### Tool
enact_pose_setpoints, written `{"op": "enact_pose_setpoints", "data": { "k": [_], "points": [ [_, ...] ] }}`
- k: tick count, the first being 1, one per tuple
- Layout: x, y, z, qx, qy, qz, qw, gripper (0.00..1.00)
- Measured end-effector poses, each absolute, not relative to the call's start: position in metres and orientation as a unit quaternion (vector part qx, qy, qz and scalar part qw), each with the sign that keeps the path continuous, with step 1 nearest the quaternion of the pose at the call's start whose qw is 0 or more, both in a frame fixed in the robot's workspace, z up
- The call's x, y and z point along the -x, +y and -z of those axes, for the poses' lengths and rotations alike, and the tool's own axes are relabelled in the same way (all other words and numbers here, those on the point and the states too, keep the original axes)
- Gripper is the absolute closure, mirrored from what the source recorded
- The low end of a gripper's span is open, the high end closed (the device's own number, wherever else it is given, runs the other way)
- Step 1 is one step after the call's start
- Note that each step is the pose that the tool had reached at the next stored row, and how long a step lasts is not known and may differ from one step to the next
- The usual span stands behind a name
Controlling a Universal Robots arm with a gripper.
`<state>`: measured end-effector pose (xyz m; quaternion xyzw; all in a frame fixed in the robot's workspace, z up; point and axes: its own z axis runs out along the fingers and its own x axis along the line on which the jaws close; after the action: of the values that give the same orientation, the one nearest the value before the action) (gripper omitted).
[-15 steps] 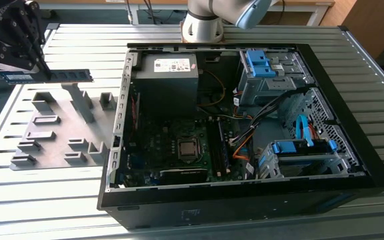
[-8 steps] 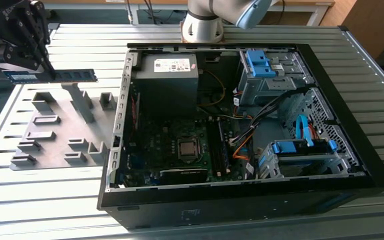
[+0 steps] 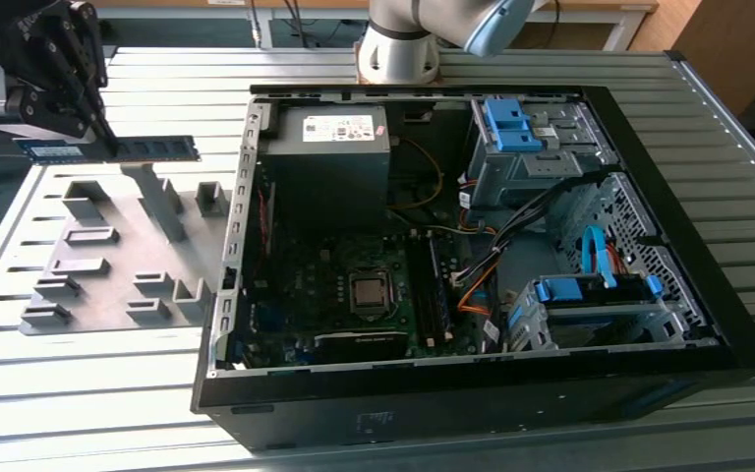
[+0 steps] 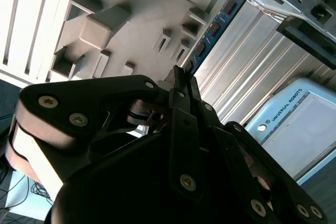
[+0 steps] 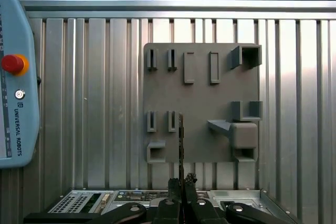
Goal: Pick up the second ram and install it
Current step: 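Pick up the second ram and move it above second insertion slot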
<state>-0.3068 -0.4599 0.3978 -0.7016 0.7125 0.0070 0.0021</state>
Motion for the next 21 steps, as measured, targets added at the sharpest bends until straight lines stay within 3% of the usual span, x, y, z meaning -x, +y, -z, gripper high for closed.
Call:
{"op": "enact_pose_setpoints", "data": {
  "k": [21],
  "points": [
    [0.287, -0.46, -0.398, 0.702, 0.713, -0.007, 0.002, 0.86]
  ]
}}
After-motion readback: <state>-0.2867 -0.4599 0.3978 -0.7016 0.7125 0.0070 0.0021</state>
